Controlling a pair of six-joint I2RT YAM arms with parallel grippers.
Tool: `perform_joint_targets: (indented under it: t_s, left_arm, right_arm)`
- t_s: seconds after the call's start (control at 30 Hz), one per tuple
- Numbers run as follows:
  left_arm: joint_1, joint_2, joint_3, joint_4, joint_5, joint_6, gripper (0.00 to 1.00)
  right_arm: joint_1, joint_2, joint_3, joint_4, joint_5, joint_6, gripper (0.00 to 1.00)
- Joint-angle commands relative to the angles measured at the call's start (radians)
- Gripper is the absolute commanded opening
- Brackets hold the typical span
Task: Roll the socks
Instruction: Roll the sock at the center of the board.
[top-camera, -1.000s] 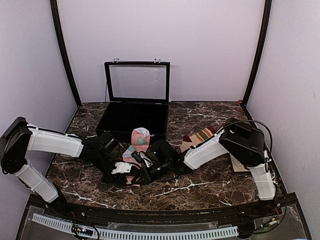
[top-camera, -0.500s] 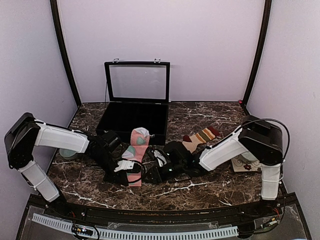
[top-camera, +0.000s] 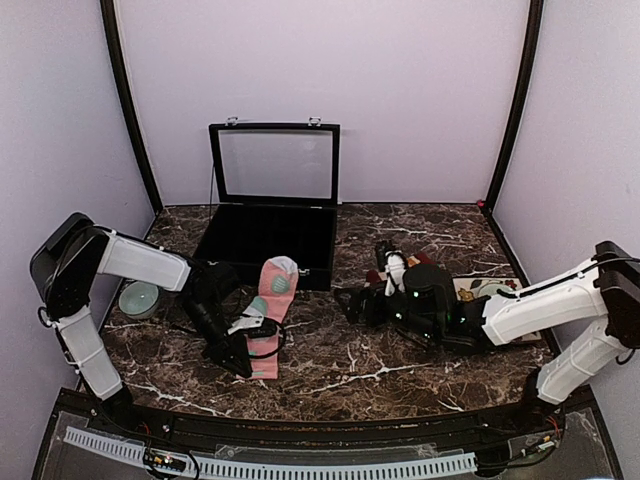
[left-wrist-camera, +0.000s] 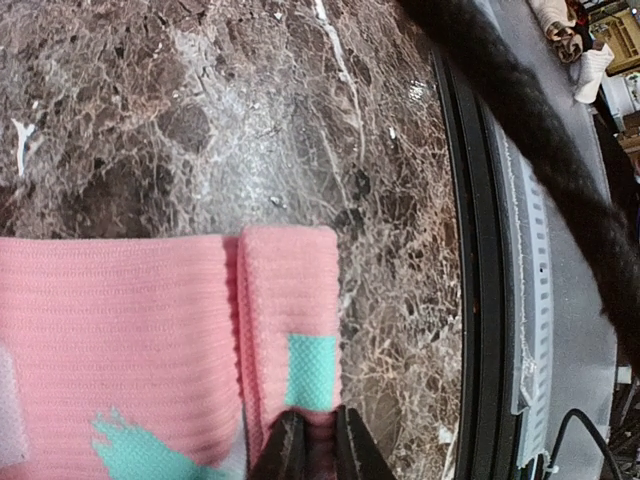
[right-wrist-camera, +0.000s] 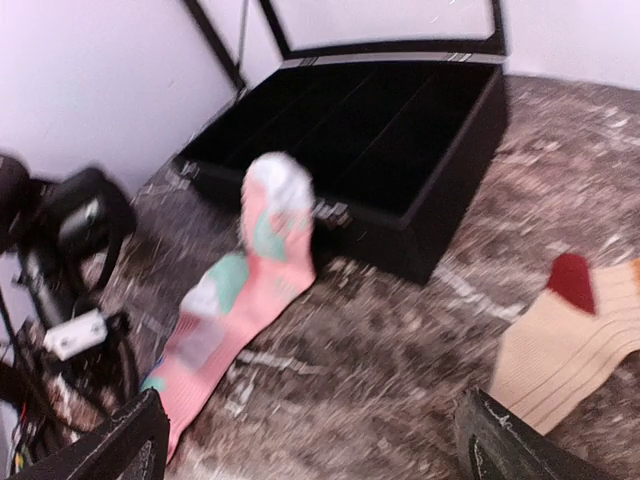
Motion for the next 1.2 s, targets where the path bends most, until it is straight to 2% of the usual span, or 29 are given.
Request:
perform_joint_targets:
  t_s: [0.0, 0.1, 0.17, 0.2, 0.3, 0.37, 0.5, 0.63, 0.83, 1.17]
  left_arm:
    - [0.014, 0.034, 0.015, -0.128, -0.018, 0.039, 0.16]
    - [0.014, 0.049, 0.035, -0.141, -0.005, 0.043, 0.16]
    - [0.016, 0.063, 0.045, -0.144, 0.016, 0.037, 0.16]
    - [0.016, 0.073, 0.053, -0.150, 0.025, 0.035, 0.16]
    - [0.018, 0.105, 0.075, -0.168, 0.031, 0.027, 0.16]
    - [0.017, 0.118, 0.095, -0.186, 0.038, 0.025, 0.16]
    - [0.033, 0.145, 0.136, -0.234, 0.069, 0.041, 0.16]
    - [0.041, 0.186, 0.153, -0.277, 0.072, 0.064, 0.16]
    - [0.053, 0.193, 0.158, -0.276, 0.060, 0.062, 0.15]
    - [0.055, 0.174, 0.166, -0.229, -0.002, 0.034, 0.15]
  right_arm:
    - [-0.076, -0.076, 0.000, -0.030, 0.163, 0.095, 1.00]
    - [-0.093, -0.116, -0.107, 0.138, 0.112, 0.129, 1.00]
    - [-0.070, -0.108, -0.167, 0.310, 0.058, -0.018, 1.00]
    - [-0.028, -0.094, -0.171, 0.342, 0.067, -0.116, 0.99]
    - [0.098, -0.031, -0.115, 0.288, 0.049, -0.362, 0.93]
    - [0.177, 0.016, -0.114, 0.321, 0.025, -0.498, 0.87]
    - [0.251, 0.126, -0.053, 0.304, -0.113, -0.595, 0.71]
    - [0.300, 0.248, 0.088, 0.220, -0.215, -0.688, 0.57]
    - [0.306, 0.416, 0.257, 0.174, -0.355, -0.775, 0.48]
    - [0.275, 0.591, 0.426, 0.109, -0.410, -0.889, 0.42]
